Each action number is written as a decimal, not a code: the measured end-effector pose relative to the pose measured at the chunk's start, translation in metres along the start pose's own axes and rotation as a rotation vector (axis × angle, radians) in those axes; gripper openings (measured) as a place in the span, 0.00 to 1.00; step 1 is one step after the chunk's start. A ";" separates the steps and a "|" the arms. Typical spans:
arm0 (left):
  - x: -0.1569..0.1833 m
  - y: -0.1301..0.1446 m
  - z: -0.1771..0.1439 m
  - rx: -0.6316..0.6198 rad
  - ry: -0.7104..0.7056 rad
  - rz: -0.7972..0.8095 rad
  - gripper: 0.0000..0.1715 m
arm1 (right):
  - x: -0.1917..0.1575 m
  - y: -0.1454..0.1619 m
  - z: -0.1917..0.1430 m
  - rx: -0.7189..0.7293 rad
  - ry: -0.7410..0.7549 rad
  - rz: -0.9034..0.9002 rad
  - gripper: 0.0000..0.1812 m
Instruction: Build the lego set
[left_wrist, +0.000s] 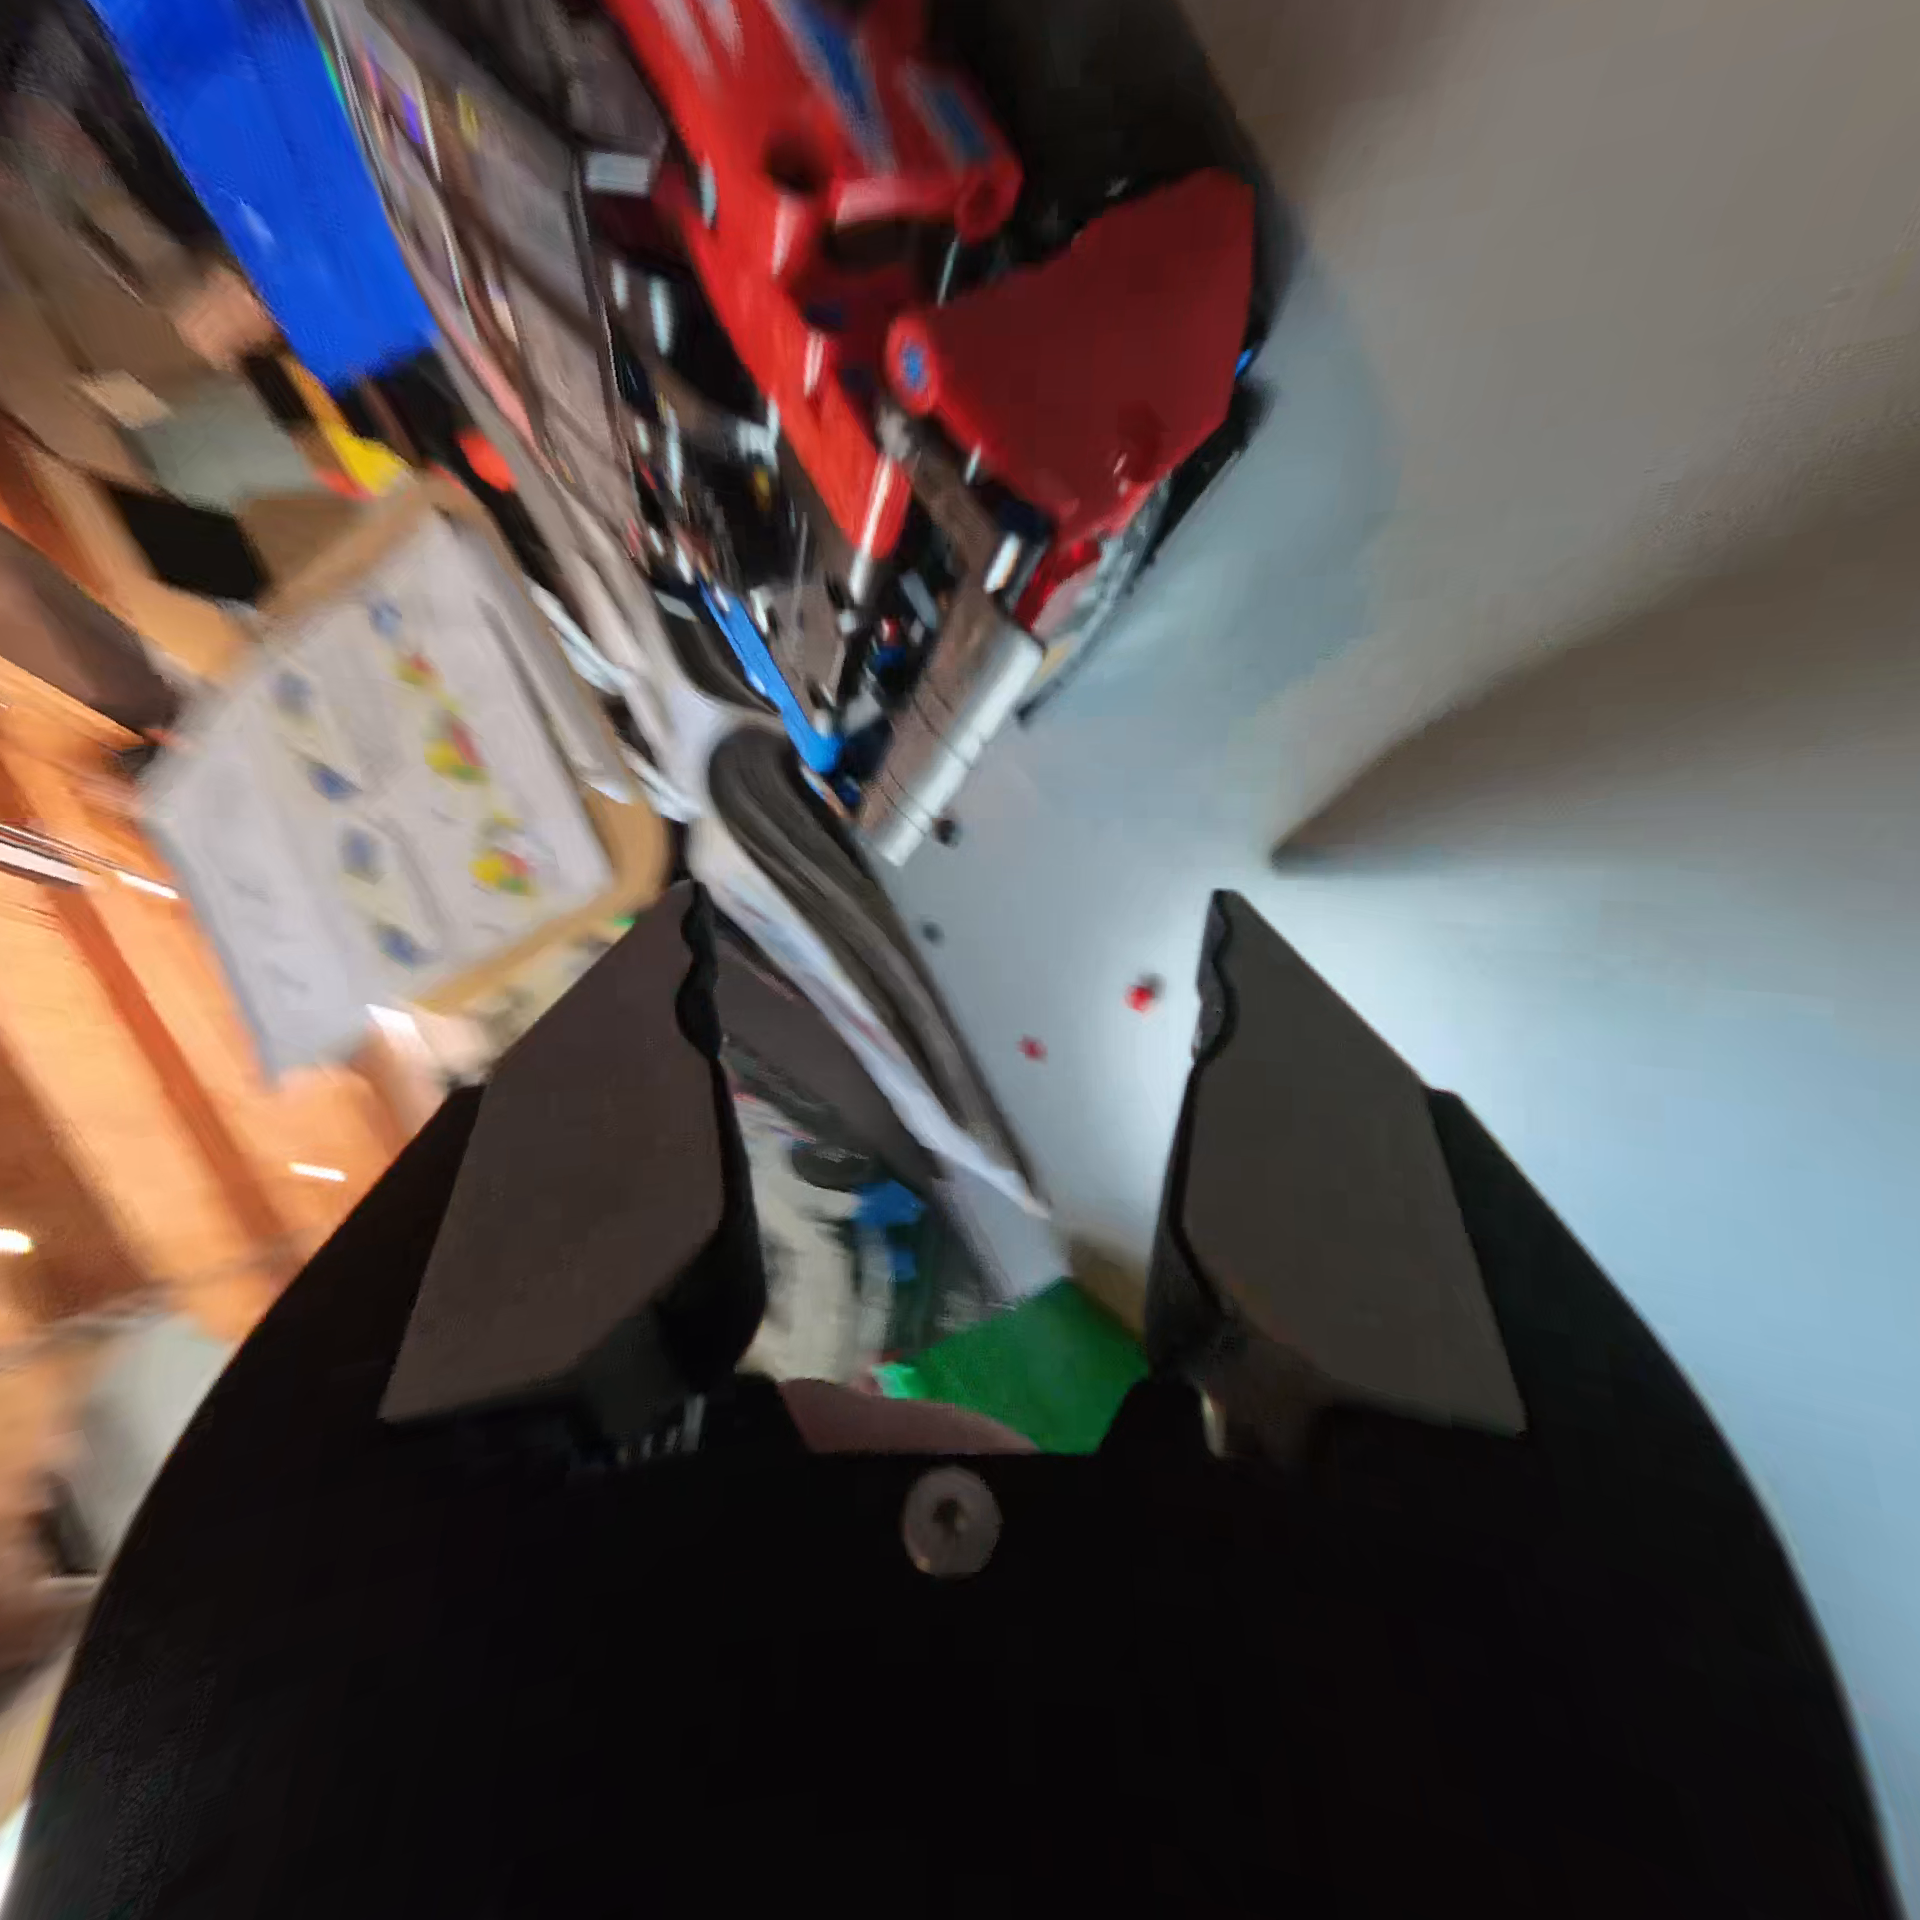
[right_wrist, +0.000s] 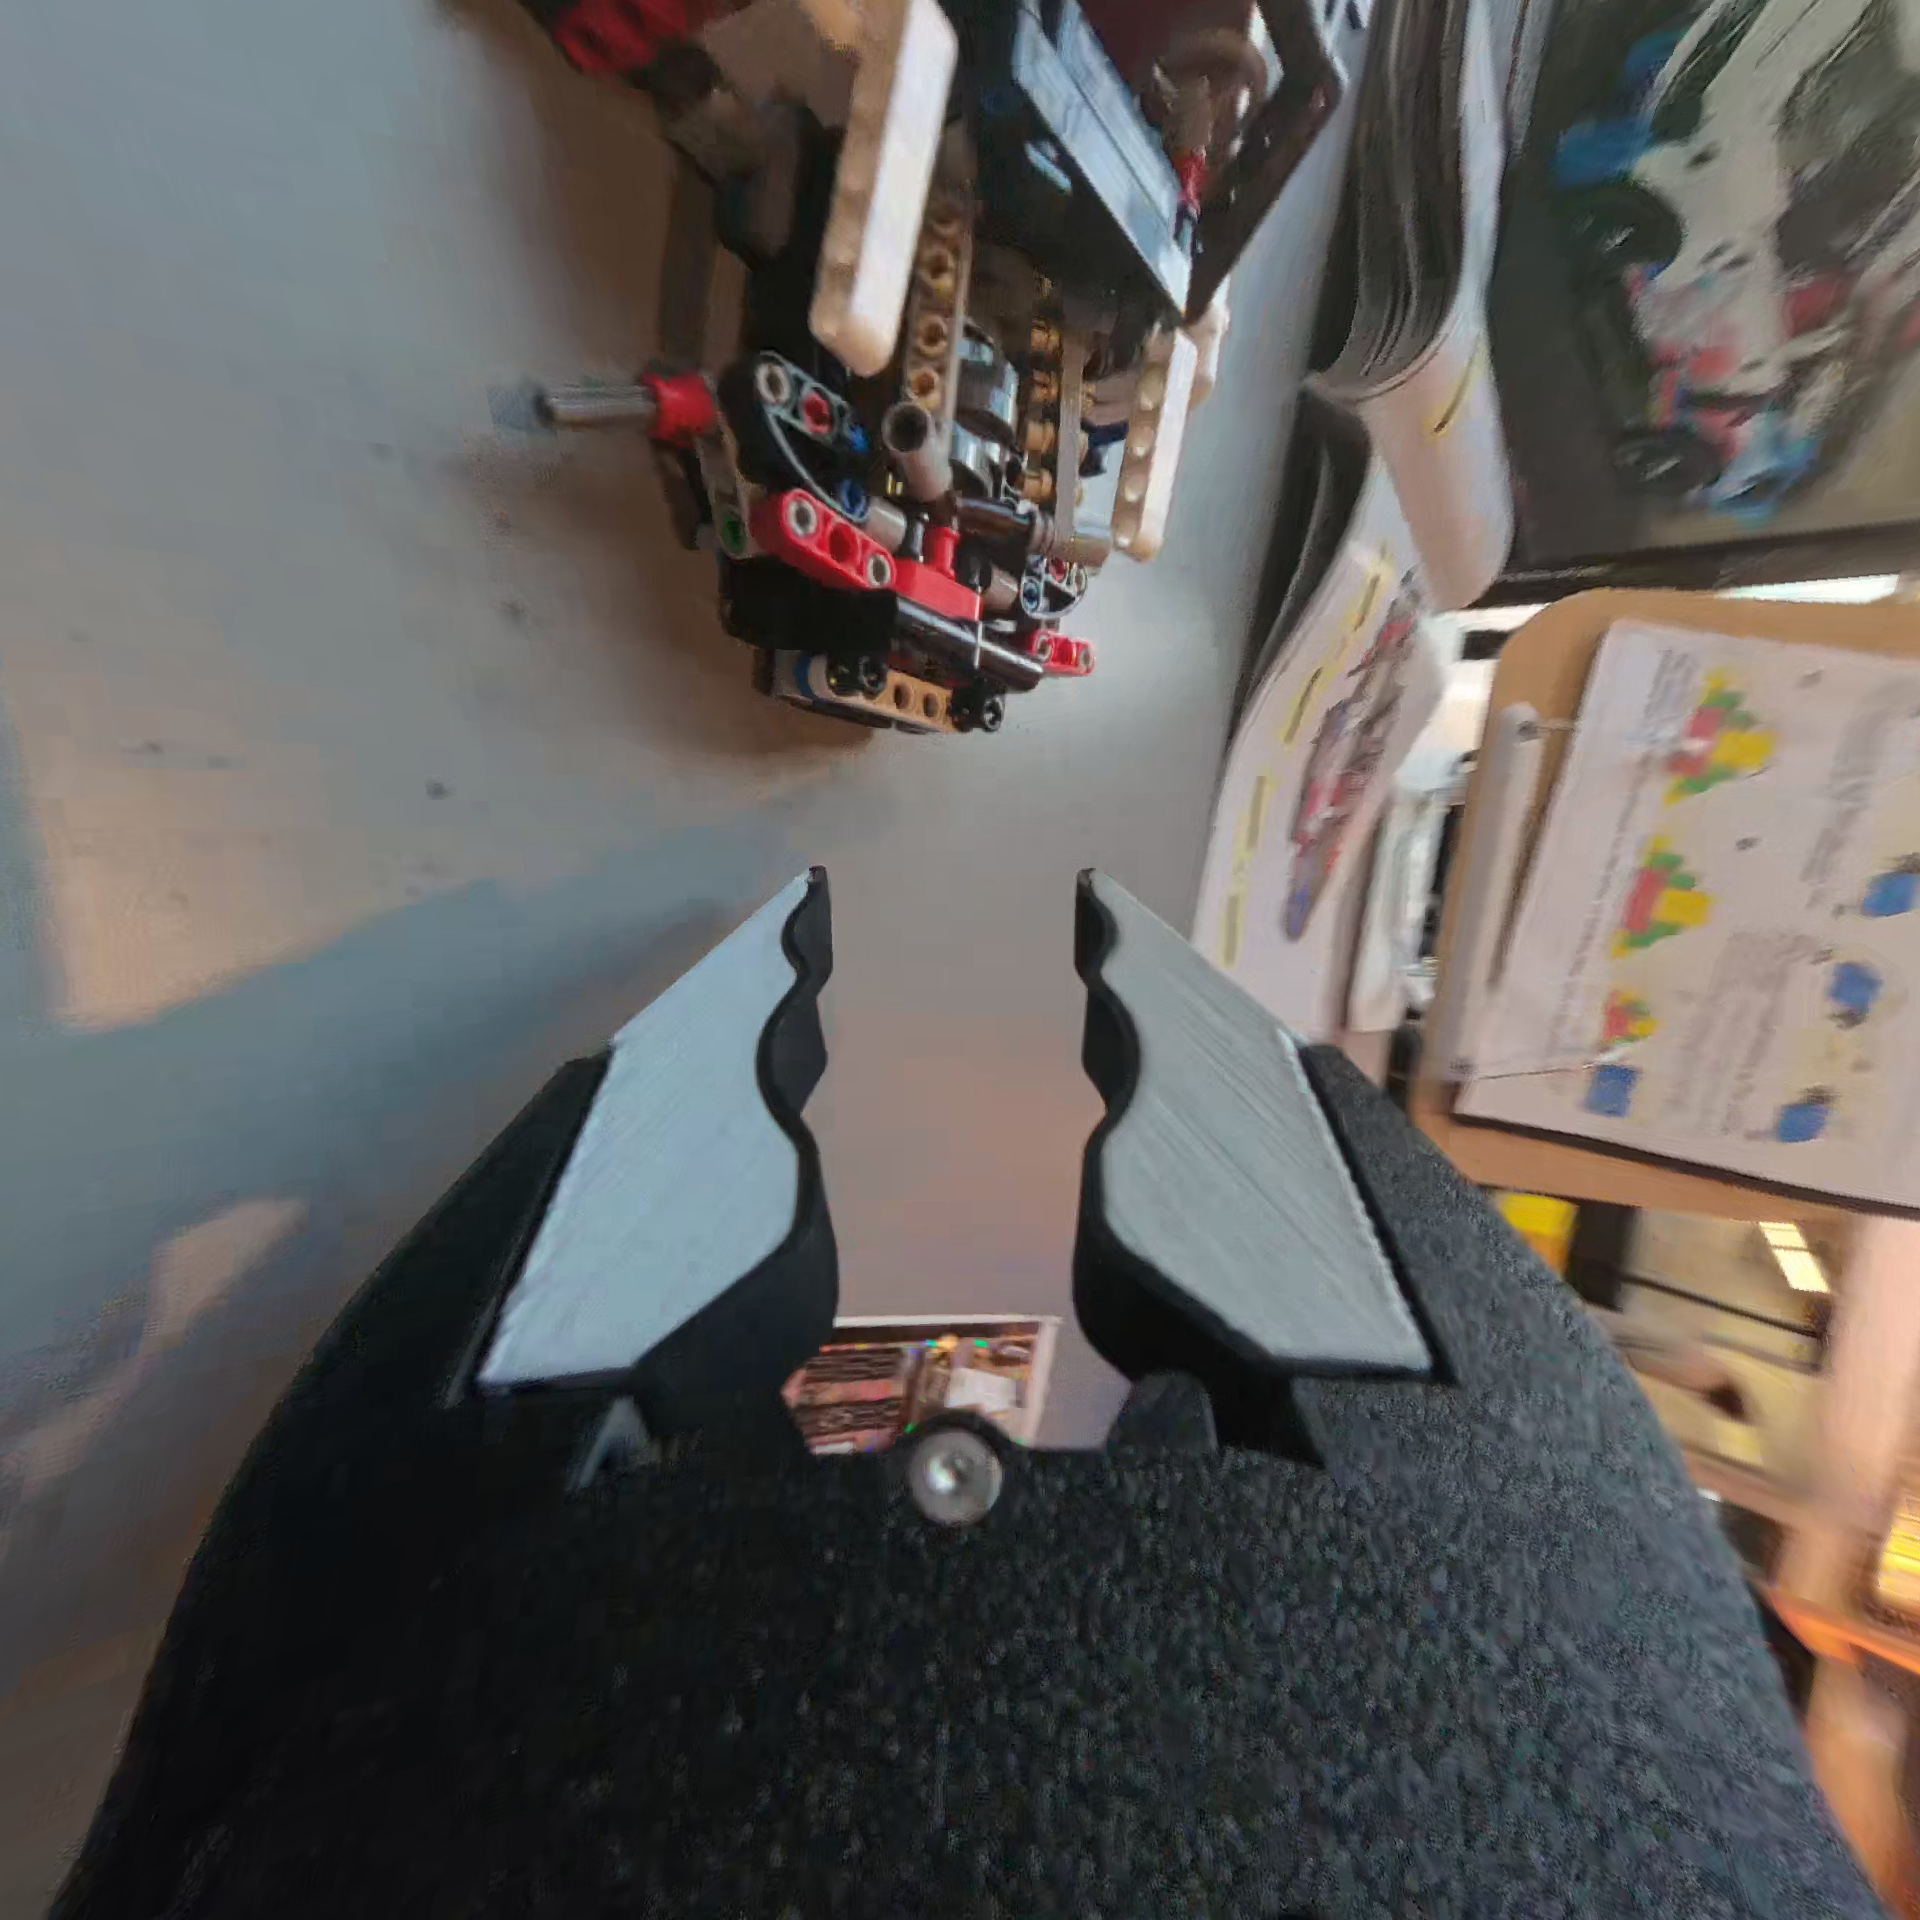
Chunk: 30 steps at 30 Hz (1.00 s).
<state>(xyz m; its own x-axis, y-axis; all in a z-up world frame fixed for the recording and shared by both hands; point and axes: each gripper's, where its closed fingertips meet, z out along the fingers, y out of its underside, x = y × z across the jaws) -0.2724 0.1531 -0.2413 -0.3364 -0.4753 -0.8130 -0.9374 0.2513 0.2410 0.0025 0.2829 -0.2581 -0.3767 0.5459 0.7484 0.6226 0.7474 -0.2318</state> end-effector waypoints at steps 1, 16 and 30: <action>0.008 0.006 -0.006 -0.016 0.075 -0.152 0.50 | -0.002 0.001 0.001 0.023 -0.068 0.102 0.25; 0.020 -0.066 -0.014 0.244 0.784 -1.631 0.40 | -0.020 -0.036 0.021 0.358 -0.746 0.829 0.44; -0.061 -0.067 0.097 0.166 0.797 -1.122 0.20 | -0.078 0.012 -0.054 0.021 -0.373 0.853 0.27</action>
<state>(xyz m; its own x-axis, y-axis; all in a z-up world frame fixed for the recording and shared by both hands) -0.1799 0.2472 -0.2591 0.5696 -0.8219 0.0042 -0.7353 -0.5118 -0.4443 0.0758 0.2289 -0.2853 0.0042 0.9974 0.0724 0.7791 0.0421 -0.6255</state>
